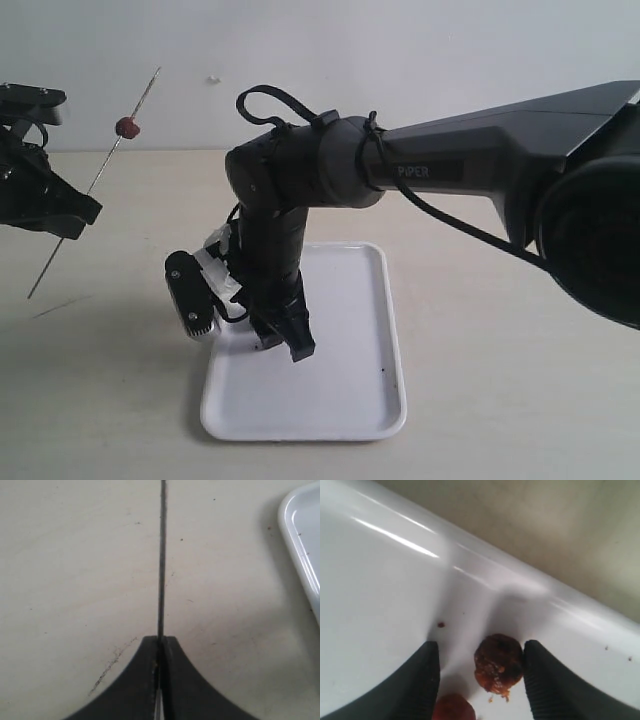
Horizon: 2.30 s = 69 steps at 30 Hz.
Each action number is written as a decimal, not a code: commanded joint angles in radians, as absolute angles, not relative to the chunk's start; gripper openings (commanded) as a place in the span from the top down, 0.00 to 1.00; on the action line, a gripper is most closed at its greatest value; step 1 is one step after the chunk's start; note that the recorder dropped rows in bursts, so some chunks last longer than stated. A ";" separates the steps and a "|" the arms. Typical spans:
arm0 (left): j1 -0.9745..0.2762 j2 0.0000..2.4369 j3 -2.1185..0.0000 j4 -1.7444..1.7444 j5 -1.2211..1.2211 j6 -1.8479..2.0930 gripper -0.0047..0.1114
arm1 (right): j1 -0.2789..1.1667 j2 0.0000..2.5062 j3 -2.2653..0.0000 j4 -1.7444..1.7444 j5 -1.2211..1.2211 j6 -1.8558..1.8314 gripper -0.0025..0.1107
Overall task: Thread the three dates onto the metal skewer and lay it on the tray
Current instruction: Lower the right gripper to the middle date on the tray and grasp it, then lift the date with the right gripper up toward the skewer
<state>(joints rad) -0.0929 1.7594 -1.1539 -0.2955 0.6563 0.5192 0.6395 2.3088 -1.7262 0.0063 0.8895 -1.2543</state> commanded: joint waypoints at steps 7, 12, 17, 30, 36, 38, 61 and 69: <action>-0.090 1.749 -1.162 -0.302 0.650 0.519 0.96 | 0.640 2.334 -1.732 0.000 0.831 -1.245 0.68; -0.090 1.749 -1.162 -0.302 0.650 0.519 0.96 | 0.640 2.334 -1.732 0.000 0.827 -1.225 0.69; -0.090 1.749 -1.162 -0.302 0.650 0.519 0.96 | 0.640 2.332 -1.732 -0.010 0.810 -1.173 0.69; -0.090 1.749 -1.162 -0.302 0.649 0.519 0.96 | 0.640 2.315 -1.732 -0.036 0.812 -1.037 0.72; -0.090 1.749 -1.162 -0.302 0.649 0.519 0.96 | 0.640 2.307 -1.732 -0.140 0.819 -0.882 0.72; -0.090 1.749 -1.162 -0.304 0.650 0.519 0.96 | 0.640 2.291 -1.732 -0.167 0.833 -0.802 0.72; -0.154 1.749 -1.162 -0.611 0.732 0.839 0.96 | 0.538 1.989 -1.732 -0.173 0.969 -0.231 0.86; -0.279 1.757 -1.162 -0.611 0.732 0.859 0.96 | 0.356 1.939 -1.732 0.008 0.940 -0.179 0.86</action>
<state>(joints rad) -0.2361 1.7594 -1.1539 -0.5940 0.7251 0.8485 0.4212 1.9553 -1.7325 -0.0781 0.9612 -0.1913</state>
